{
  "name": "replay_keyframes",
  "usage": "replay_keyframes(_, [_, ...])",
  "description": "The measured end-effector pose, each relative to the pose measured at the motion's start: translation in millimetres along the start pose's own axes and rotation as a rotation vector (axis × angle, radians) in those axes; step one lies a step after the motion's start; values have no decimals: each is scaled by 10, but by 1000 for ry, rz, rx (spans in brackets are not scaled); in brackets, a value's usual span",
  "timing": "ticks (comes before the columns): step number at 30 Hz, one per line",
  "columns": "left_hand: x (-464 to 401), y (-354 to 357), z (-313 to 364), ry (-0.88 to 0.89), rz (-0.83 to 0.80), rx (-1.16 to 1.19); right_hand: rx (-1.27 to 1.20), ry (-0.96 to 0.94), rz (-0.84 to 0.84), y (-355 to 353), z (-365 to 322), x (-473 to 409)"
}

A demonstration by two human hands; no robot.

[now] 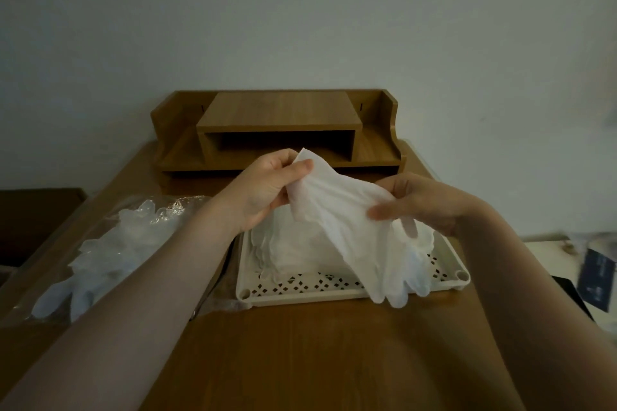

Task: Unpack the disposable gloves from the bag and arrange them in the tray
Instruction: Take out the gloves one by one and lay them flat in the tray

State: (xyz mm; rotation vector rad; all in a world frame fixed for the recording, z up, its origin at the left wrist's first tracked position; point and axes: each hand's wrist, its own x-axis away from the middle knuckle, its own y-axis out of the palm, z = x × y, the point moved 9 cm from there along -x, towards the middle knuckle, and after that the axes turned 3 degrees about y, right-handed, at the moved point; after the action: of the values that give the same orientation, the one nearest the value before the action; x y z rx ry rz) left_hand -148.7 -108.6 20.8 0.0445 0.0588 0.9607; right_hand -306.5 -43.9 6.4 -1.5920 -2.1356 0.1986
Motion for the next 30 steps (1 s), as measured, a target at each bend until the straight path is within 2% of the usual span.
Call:
replay_keyframes(3, [-117, -73, -9, 21, 78, -55, -124, 88, 157, -215, 170, -74])
replay_keyframes(5, [-201, -87, 27, 31, 109, -110, -59, 85, 343, -394, 118, -72])
replay_keyframes(7, [-285, -75, 128, 69, 110, -169, 107, -10, 636, -650, -102, 18])
replay_keyframes(9, [-334, -57, 254, 140, 98, -224, 215, -189, 887, -809, -401, 192])
replay_keyframes(11, [-318, -66, 350, 234, 104, -356, 383, -308, 989, -792, -582, 332])
replay_keyframes(14, [-228, -76, 329, 360, 70, -714, 776, -397, 903, -448, -579, 328])
replay_keyframes(17, [-146, -102, 78, 402, -10, -1105, 1016, -381, 645, 45, -274, 154])
replay_keyframes(19, [-52, -92, -64, 436, -63, -1255, 1129, -380, 504, 320, -52, 50])
replay_keyframes(21, [79, -77, -160, 484, -96, -1327, 1136, -337, 442, 461, 76, -7])
replay_keyframes(24, [220, -87, -273, 523, -110, -1442, 1093, -317, 444, 519, 98, -38])
replay_keyframes(27, [238, -190, -410, 373, -142, -1518, 1190, -189, 349, 530, 204, -76])
replay_keyframes(29, [265, -264, -405, 258, -117, -1475, 1125, -53, 278, 476, 287, -35])
replay_keyframes(30, [287, -274, -344, 261, -74, -1445, 1054, -5, 260, 442, 287, 9])
